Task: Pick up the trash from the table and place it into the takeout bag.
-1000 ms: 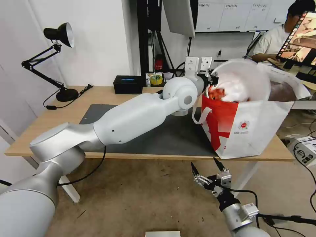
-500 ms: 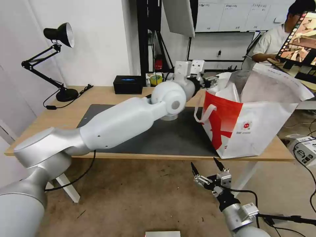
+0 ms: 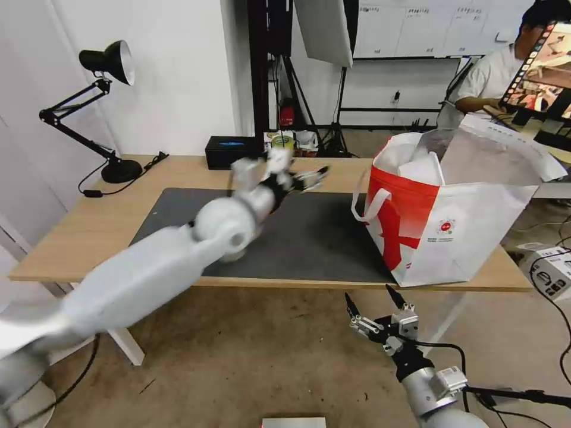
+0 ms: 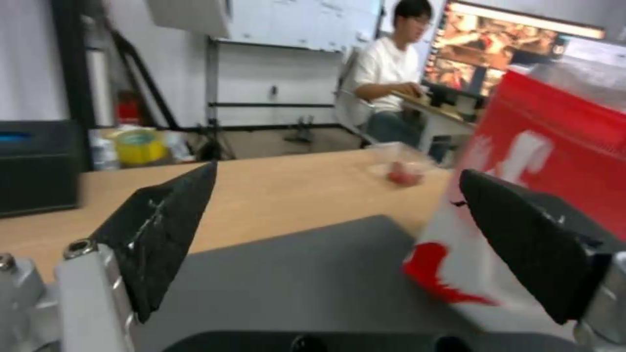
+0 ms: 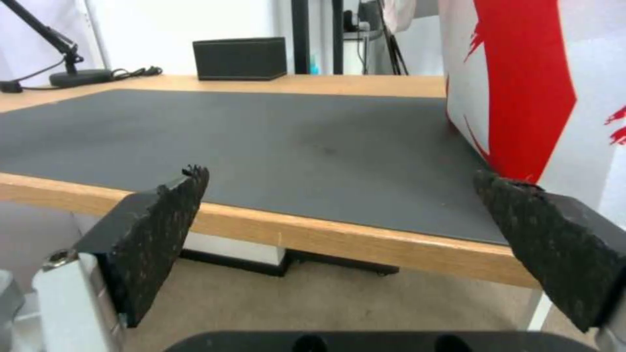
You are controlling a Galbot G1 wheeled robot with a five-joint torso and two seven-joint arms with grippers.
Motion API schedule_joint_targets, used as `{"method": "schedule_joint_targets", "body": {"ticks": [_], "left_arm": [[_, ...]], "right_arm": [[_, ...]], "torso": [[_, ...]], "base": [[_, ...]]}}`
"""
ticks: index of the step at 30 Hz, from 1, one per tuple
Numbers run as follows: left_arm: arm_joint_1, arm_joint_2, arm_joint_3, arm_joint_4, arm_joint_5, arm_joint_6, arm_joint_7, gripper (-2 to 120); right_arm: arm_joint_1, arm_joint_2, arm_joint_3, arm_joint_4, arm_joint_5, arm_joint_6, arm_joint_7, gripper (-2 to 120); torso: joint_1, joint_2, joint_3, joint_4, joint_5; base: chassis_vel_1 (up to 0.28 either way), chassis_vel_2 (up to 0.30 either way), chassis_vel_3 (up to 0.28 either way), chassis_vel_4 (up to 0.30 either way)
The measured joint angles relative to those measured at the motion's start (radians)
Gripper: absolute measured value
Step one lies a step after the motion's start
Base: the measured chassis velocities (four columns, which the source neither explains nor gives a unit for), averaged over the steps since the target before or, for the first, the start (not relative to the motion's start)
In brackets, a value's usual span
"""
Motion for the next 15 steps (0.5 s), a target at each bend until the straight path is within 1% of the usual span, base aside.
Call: {"method": "schedule_joint_targets", "body": {"ticks": [1,2,3,4,5,6,7,9,10,11,12,13,15], "left_arm": [[0.065,0.03,-0.052,-0.02,0.013,-0.007,0.017,100],[0.065,0.03,-0.052,-0.02,0.013,-0.007,0.017,100],[0.123,0.057,-0.1,-0.04,0.02,-0.014,0.027,100],[0.192,0.086,-0.157,-0.062,0.027,-0.019,0.036,100],[0.192,0.086,-0.157,-0.062,0.027,-0.019,0.036,100],[0.255,0.106,-0.212,-0.078,0.04,-0.026,0.048,100],[0.317,0.12,-0.272,-0.088,0.057,-0.037,0.062,100],[0.415,0.138,-0.356,-0.1,0.082,-0.058,0.076,100],[0.415,0.138,-0.356,-0.1,0.082,-0.058,0.076,100],[0.458,0.142,-0.391,-0.101,0.107,-0.073,0.082,100],[0.482,0.142,-0.407,-0.1,0.133,-0.088,0.086,100],[0.482,0.142,-0.407,-0.1,0.133,-0.088,0.086,100],[0.539,0.127,-0.433,-0.084,0.222,-0.148,0.091,100]], "right_arm": [[0.0,0.0,0.0,0.0,0.0,0.0,0.0,100],[0.0,0.0,0.0,0.0,0.0,0.0,0.0,100],[0.0,0.0,0.0,0.0,0.0,0.0,0.0,100],[0.0,0.0,0.0,0.0,0.0,0.0,-0.001,100],[0.0,0.0,0.0,0.0,0.0,0.0,-0.001,100],[0.0,0.0,0.0,0.0,0.0,0.0,-0.001,100],[0.0,0.0,0.0,0.0,0.0,0.0,-0.001,100],[0.0,0.0,0.0,0.0,0.0,0.0,-0.001,100],[0.0,0.0,0.0,0.0,0.0,0.0,-0.001,100],[0.0,0.0,0.0,0.0,0.0,0.0,-0.001,100],[0.0,0.0,0.0,0.0,0.0,0.0,0.0,100],[0.0,0.0,0.0,0.0,0.0,0.0,0.0,100],[0.0,0.0,0.0,0.0,0.0,0.0,-0.001,100]], "torso": [[0.0,0.0,0.0,-0.0001,-0.0005],[0.0,0.0,0.0,-0.0001,-0.0005],[0.0,0.0,0.0,-0.0002,-0.0003],[0.0,0.0,0.0,0.0002,0.0001],[0.0,0.0,0.0,0.0002,0.0001],[0.0,0.0,0.0,0.0005,-0.0001],[0.0,0.0,0.0,0.0001,-0.0001],[0.0,0.0,0.0,0.0002,0.0001],[0.0,0.0,0.0,0.0002,0.0001],[0.0,0.0,0.0,0.0002,0.0],[0.0,0.0,0.0,0.0002,0.0001],[0.0,0.0,0.0,0.0002,0.0001],[0.0,0.0,0.0,0.0,0.0003]], "base": [[0.0,0.0,0.0,0.0],[0.0,0.0,0.0,0.0],[0.0,0.0,0.0,0.0],[0.0,0.0,0.0,0.0],[0.0,0.0,0.0,0.0],[0.0,0.0,0.0,0.0],[0.0,0.0,0.0,0.0],[0.0,0.0,0.0,0.0],[0.0,0.0,0.0,0.0],[0.0,0.0,0.0,0.0],[0.0,0.0,0.0,0.0],[0.0,0.0,0.0,0.0],[0.0,0.0,0.0,0.0]]}}
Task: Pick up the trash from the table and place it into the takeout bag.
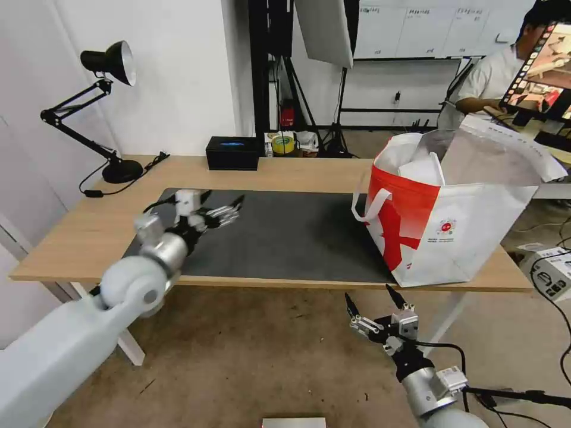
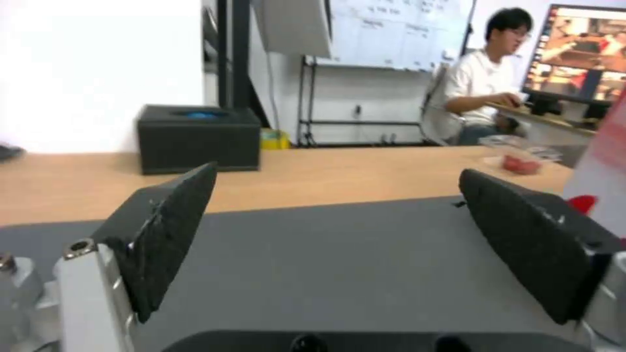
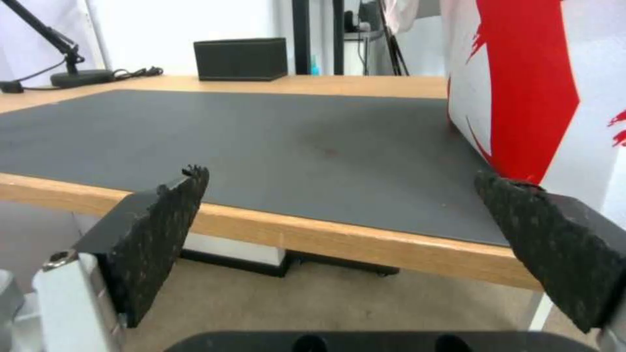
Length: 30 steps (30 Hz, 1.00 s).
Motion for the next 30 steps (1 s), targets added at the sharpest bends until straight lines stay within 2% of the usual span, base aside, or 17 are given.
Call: {"method": "schedule_joint_targets", "body": {"ticks": [2,5,6,11,13,14,22,26,30], "left_arm": [[0.013,-0.007,-0.005,0.004,0.02,-0.013,0.0,100],[0.128,-0.057,-0.065,0.02,0.138,-0.097,-0.001,100],[0.128,-0.057,-0.065,0.02,0.138,-0.097,-0.001,100],[0.273,-0.103,-0.181,0.013,0.225,-0.15,-0.003,100],[0.37,-0.131,-0.247,0.007,0.271,-0.176,0.005,100],[0.37,-0.131,-0.247,0.007,0.271,-0.176,0.005,100],[0.571,-0.201,-0.404,-0.014,0.286,-0.202,0.044,100],[0.654,-0.237,-0.45,-0.033,0.304,-0.213,0.055,100],[0.687,-0.263,-0.464,-0.038,0.314,-0.223,0.058,100]], "right_arm": [[0.0,0.0,0.0,0.0,0.0,0.0,0.0,100],[0.0,0.0,0.0,0.0,0.0,0.0,0.0,100],[0.0,0.0,0.0,0.0,0.0,0.0,0.0,100],[0.0,0.0,0.0,0.0,0.0,0.0,0.0,100],[0.0,0.0,0.0,0.0,0.0,0.0,0.0,100],[0.0,0.0,0.0,0.0,0.0,0.0,0.0,100],[0.0,0.0,0.0,0.0,0.0,0.0,0.0,100],[0.0,0.0,0.0,0.0,0.0,0.0,0.0,100],[0.0,0.0,0.0,0.0,0.0,0.0,0.0,100]], "torso": [[0.0,0.0,0.0,0.0,-0.0001],[0.0,0.0,0.0,-0.0003,-0.0002],[0.0,0.0,0.0,-0.0003,-0.0002],[0.0,0.0,0.0,-0.0001,0.0001],[0.0,0.0,0.0,0.0,-0.0002],[0.0,0.0,0.0,0.0,-0.0002],[0.0,0.0,0.0,-0.0001,0.0],[0.0,0.0,0.0,0.0001,0.0],[0.0,0.0,0.0,-0.0001,0.0001]], "base": [[0.0,0.0,0.0,0.0],[0.0,0.0,0.0,0.0],[0.0,0.0,0.0,0.0],[0.0,0.0,0.0,0.0],[0.0,0.0,0.0,0.0],[0.0,0.0,0.0,0.0],[0.0,0.0,0.0,0.0],[0.0,0.0,0.0,0.0],[0.0,0.0,0.0,0.0]]}}
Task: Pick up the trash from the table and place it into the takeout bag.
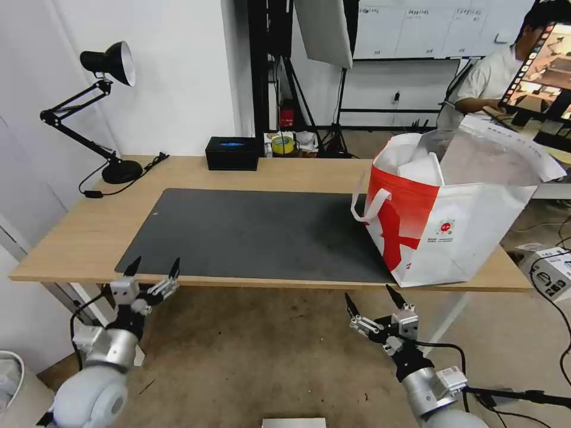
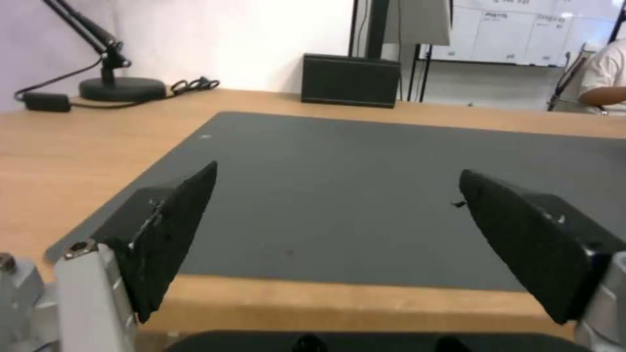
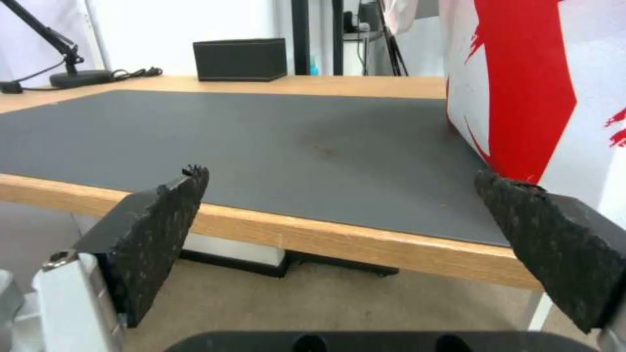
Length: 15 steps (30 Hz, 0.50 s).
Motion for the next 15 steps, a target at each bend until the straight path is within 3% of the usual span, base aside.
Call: {"method": "schedule_joint_targets", "body": {"ticks": [15], "left_arm": [[0.072,-0.046,-0.023,-0.004,-0.016,-0.022,-0.006,100]], "right_arm": [[0.0,0.0,0.0,0.0,0.0,0.0,0.0,100]], "torso": [[0.0,0.0,0.0,0.0,-0.0002]], "base": [[0.0,0.0,0.0,0.0]]}}
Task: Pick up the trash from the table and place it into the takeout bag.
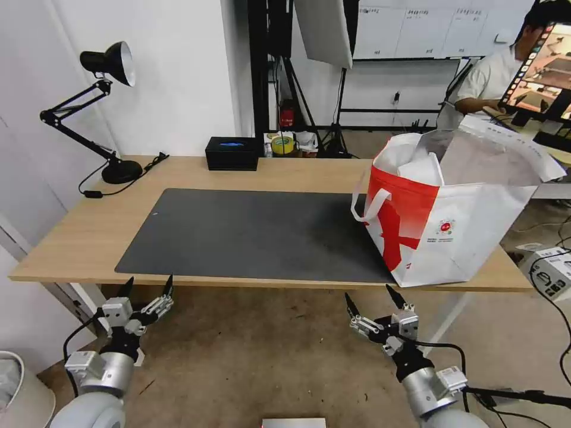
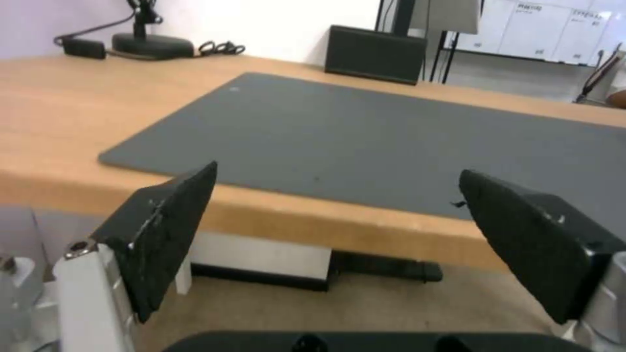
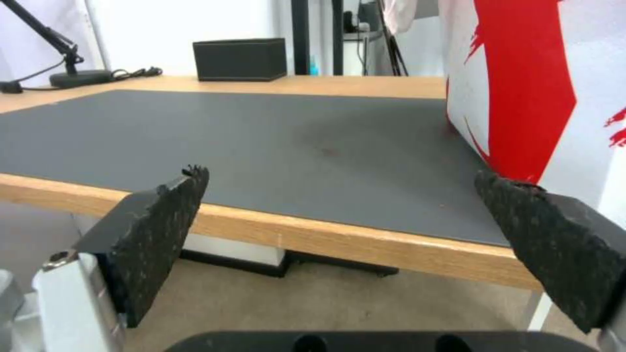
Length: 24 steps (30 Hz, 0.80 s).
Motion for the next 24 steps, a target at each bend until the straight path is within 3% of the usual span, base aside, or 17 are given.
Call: {"method": "schedule_joint_targets", "body": {"ticks": [24], "left_arm": [[0.01,-0.014,0.015,0.016,-0.007,0.002,0.004,100]], "right_arm": [[0.0,0.0,0.0,0.0,0.0,0.0,0.0,100]], "torso": [[0.0,0.0,0.0,0.0,0.0]], "base": [[0.0,0.0,0.0,0.0]]}}
